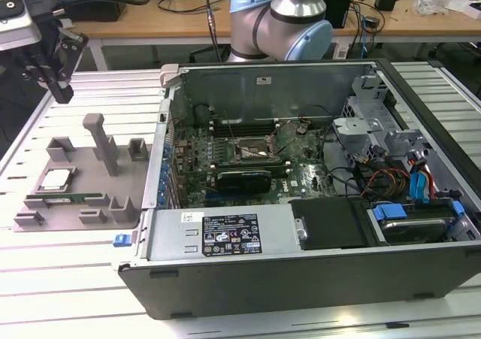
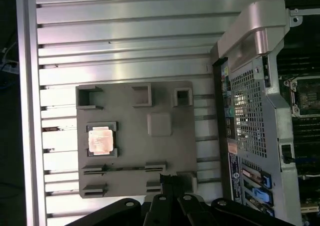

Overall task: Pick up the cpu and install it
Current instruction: 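Reach for the cpu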

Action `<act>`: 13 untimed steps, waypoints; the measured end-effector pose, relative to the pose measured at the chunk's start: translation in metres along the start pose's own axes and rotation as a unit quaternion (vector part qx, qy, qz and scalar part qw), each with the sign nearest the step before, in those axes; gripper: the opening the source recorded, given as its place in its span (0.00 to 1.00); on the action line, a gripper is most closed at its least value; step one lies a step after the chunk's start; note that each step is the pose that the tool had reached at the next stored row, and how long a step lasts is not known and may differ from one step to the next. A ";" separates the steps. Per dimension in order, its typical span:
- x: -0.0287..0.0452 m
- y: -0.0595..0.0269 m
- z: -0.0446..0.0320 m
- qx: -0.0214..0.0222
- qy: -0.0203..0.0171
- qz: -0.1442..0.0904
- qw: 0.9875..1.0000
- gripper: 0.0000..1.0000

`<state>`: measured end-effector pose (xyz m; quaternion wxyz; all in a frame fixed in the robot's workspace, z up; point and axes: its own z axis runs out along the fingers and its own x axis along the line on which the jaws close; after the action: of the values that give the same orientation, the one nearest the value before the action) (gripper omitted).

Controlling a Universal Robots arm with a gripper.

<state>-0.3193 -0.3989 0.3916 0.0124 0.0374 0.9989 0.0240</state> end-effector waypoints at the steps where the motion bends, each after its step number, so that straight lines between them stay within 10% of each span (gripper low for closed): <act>1: 0.0021 -0.0002 0.0006 0.000 0.000 0.000 1.000 0.11; 13: 0.0243 -0.0026 0.0168 0.000 0.000 0.000 1.000 0.11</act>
<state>-0.3432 -0.3989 0.3742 0.0124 0.0374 0.9989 0.0240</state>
